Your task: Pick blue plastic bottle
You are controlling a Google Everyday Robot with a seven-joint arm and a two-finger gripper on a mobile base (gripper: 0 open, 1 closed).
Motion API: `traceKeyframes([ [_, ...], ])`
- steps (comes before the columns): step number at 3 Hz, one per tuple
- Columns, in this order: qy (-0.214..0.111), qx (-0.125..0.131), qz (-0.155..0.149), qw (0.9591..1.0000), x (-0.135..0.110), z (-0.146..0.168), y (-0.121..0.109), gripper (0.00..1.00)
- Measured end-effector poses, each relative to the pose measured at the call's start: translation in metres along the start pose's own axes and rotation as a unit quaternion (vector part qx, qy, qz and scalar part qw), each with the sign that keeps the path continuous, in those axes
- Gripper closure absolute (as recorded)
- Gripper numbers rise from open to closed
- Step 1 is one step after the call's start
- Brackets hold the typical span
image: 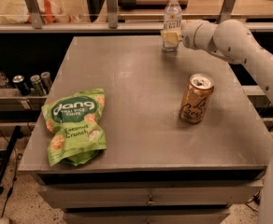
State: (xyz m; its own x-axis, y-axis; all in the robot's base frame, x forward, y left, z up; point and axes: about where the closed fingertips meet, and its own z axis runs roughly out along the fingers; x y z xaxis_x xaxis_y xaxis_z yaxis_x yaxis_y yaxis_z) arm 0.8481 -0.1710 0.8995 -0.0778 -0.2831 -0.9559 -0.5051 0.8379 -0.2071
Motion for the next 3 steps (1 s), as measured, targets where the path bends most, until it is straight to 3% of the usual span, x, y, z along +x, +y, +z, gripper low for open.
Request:
traceKeyframes([
  [1,-0.002,-0.001,-0.001,1.0000,-0.001,-0.002,0.000,0.96],
  [3,-0.011,-0.008,-0.010,0.9999,-0.020,-0.014,-0.004,1.00],
])
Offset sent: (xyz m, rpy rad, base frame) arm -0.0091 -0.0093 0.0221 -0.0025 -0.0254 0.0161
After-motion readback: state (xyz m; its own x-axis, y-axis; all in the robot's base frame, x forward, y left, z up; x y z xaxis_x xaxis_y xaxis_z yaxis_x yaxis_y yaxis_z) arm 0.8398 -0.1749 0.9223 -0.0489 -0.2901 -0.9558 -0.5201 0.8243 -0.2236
